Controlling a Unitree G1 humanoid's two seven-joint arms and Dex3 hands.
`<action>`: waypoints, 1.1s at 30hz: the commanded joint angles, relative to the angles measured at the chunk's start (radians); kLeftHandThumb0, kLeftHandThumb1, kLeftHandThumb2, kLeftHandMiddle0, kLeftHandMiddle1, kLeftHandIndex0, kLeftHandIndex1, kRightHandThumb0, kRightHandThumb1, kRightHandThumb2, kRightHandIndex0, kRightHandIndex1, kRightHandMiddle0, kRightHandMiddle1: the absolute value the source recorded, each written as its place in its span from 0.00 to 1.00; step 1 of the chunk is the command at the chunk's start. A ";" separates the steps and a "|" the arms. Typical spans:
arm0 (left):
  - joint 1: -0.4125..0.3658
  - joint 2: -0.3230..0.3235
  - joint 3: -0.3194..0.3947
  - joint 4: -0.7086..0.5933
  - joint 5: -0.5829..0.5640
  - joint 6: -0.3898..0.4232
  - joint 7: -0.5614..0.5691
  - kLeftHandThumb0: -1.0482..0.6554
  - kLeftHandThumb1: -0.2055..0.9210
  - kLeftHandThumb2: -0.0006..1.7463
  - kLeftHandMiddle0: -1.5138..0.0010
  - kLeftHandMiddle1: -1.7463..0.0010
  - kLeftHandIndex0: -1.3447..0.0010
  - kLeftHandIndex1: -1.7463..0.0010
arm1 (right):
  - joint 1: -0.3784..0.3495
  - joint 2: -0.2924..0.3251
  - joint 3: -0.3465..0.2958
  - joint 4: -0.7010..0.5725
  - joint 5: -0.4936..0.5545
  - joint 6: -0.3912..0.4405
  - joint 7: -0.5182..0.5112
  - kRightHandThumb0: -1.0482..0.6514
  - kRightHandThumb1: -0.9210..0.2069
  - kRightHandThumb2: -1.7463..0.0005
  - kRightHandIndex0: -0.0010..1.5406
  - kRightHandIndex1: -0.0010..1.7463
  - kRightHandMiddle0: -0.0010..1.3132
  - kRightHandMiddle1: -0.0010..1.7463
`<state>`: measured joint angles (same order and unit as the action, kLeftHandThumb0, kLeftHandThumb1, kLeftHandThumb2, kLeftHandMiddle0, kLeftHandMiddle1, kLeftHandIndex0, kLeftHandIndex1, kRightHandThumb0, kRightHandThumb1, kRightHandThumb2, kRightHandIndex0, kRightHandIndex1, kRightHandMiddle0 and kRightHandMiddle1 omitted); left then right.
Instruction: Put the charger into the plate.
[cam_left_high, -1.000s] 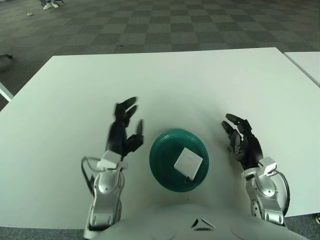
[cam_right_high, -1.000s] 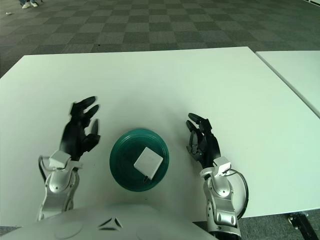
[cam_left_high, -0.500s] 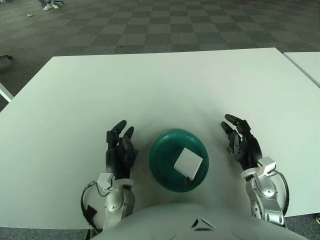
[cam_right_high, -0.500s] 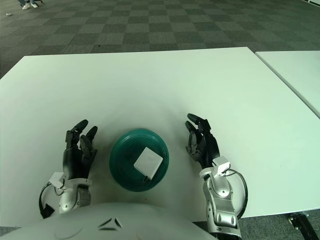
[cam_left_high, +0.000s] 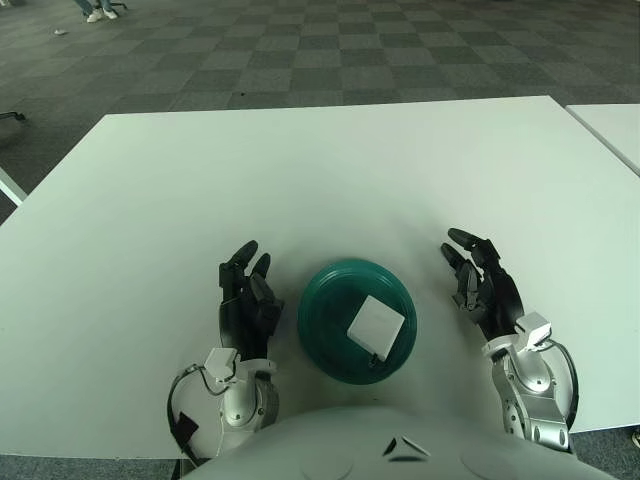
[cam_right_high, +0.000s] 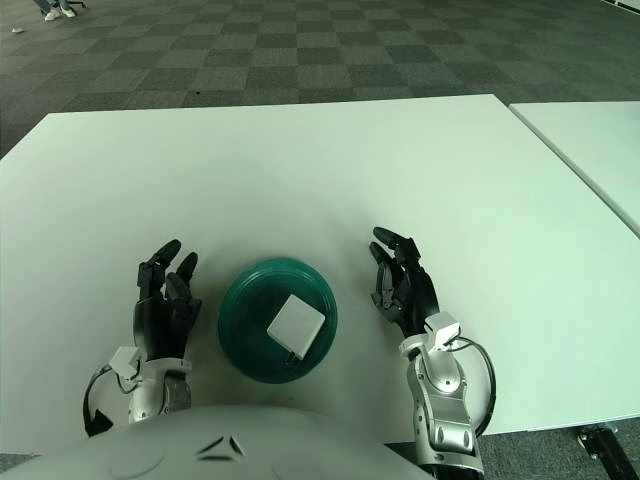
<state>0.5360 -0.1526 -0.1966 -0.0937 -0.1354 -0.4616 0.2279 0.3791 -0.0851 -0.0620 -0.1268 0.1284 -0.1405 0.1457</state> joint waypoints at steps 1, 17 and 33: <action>0.051 -0.037 0.003 0.024 0.010 0.040 0.009 0.13 1.00 0.53 0.81 0.63 1.00 0.46 | 0.024 -0.001 0.004 0.045 -0.010 0.044 -0.001 0.17 0.00 0.53 0.17 0.11 0.00 0.44; 0.093 0.011 0.002 -0.005 0.075 0.057 -0.032 0.13 1.00 0.55 0.84 0.65 1.00 0.42 | 0.048 0.010 0.040 0.011 -0.038 0.056 -0.023 0.16 0.00 0.52 0.19 0.12 0.00 0.45; 0.096 0.041 0.026 -0.019 0.230 0.042 -0.021 0.11 1.00 0.58 0.84 0.79 1.00 0.44 | 0.066 0.023 0.074 0.009 -0.089 0.033 -0.068 0.16 0.00 0.51 0.19 0.12 0.00 0.46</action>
<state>0.6047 -0.1250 -0.1846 -0.1276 0.0799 -0.4498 0.2097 0.4083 -0.0699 -0.0045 -0.1555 0.0598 -0.1474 0.0837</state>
